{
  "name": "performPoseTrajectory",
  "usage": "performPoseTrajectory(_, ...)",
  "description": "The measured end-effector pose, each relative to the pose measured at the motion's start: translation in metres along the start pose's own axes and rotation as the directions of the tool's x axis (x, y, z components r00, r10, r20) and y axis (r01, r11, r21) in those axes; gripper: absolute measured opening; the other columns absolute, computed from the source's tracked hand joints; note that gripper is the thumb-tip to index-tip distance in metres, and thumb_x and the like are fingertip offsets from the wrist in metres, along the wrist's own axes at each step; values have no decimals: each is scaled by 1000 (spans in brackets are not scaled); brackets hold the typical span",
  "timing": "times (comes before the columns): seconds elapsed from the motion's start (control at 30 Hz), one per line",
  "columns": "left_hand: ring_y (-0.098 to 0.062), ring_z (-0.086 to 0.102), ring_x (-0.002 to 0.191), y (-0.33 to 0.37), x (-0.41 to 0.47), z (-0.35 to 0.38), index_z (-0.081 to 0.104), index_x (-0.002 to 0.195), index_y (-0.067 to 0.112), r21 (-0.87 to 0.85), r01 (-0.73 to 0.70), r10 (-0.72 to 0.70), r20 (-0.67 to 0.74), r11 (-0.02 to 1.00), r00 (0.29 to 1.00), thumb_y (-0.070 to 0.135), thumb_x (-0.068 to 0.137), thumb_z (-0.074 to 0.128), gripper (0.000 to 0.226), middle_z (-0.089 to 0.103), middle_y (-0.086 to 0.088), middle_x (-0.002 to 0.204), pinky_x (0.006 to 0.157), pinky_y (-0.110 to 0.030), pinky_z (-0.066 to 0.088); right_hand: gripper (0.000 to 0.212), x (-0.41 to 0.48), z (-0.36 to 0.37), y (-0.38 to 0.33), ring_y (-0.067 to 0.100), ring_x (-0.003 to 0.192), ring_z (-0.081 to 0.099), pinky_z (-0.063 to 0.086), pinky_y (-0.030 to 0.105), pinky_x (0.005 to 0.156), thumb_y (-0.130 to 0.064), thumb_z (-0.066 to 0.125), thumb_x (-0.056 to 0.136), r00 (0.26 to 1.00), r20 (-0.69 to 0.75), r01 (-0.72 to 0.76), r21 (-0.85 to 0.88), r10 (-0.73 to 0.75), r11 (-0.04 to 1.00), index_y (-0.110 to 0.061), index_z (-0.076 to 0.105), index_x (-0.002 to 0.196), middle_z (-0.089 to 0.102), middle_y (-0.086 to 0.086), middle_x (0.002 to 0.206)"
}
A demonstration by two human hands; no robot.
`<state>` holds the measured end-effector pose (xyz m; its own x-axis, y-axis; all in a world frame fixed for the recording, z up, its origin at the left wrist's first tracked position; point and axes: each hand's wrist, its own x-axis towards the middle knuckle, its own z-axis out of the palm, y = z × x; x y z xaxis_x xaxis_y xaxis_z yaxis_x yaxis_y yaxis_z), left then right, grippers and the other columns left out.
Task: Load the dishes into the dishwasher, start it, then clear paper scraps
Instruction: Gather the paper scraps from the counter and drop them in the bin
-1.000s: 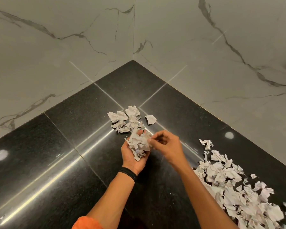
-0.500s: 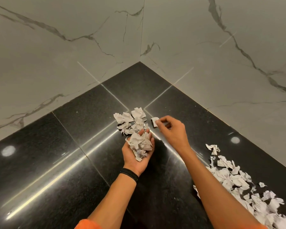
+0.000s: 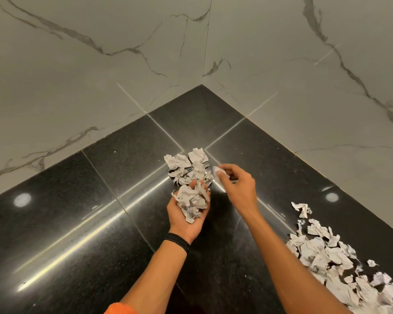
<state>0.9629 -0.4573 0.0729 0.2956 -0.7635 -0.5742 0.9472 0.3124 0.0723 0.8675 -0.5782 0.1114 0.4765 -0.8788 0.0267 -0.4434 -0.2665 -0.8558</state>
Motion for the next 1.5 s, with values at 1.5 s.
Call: performPoseTrajectory(1.5, -32, 73, 98, 20, -25, -7, 69, 121, 9, 52, -124, 125, -14, 991, 992, 35, 100, 40, 45, 70, -17, 122, 84, -41, 60, 27, -64, 18, -50, 12, 78, 70, 55, 23, 72, -18, 81, 85, 939, 342, -129, 245, 39, 961, -26, 70, 109, 74, -2, 90)
